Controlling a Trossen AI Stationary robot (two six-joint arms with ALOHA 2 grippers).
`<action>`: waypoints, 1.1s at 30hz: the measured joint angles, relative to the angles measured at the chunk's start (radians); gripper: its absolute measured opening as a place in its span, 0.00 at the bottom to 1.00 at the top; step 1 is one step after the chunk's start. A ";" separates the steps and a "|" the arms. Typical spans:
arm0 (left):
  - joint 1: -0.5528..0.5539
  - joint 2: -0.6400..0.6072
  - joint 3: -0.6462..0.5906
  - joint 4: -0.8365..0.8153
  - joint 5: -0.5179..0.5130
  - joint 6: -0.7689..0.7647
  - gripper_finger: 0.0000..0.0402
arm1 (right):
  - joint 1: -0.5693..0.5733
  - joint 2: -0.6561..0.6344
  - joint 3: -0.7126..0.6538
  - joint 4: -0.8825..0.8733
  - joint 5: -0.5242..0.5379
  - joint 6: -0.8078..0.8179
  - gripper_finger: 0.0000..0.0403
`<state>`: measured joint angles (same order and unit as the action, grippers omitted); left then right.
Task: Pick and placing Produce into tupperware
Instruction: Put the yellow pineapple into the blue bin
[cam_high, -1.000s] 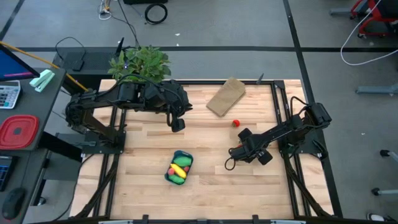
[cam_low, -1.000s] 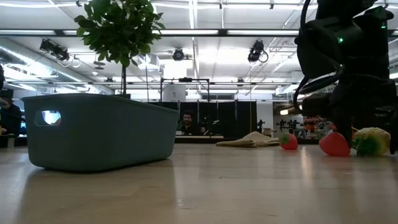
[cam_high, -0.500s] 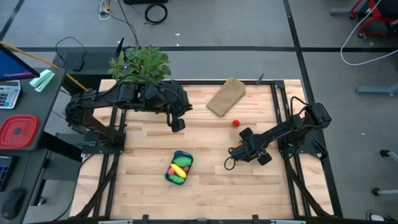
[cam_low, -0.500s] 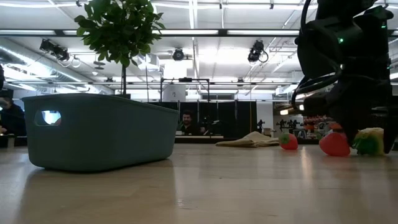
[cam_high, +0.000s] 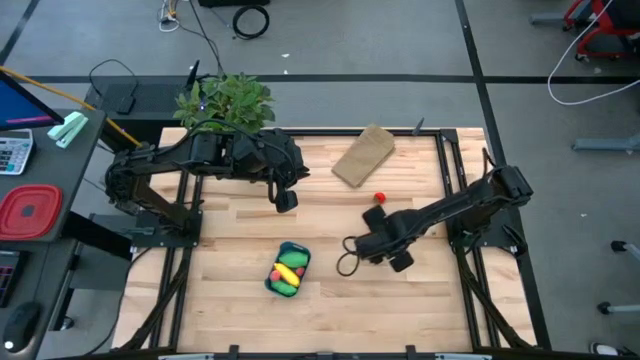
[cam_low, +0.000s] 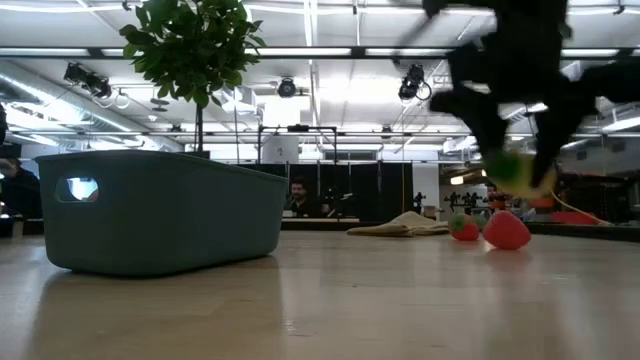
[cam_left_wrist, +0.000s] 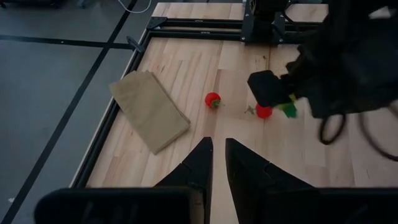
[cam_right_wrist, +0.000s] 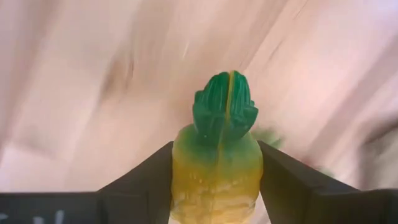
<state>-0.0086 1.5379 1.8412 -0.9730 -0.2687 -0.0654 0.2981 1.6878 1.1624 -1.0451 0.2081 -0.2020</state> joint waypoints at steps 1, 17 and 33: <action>0.000 0.000 0.000 0.000 0.000 0.000 0.12 | 0.000 0.000 0.039 0.005 0.000 0.000 0.50; 0.022 0.000 0.062 0.075 -0.032 -0.041 0.14 | 0.013 0.038 0.240 0.769 -0.091 -0.053 0.50; 0.062 -0.001 0.207 0.032 -0.087 -0.051 0.33 | -0.010 0.404 0.247 1.211 -0.117 0.046 0.50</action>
<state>0.0532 1.5373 2.0478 -0.9414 -0.3557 -0.1162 0.2881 2.0918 1.4090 0.1655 0.0910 -0.1556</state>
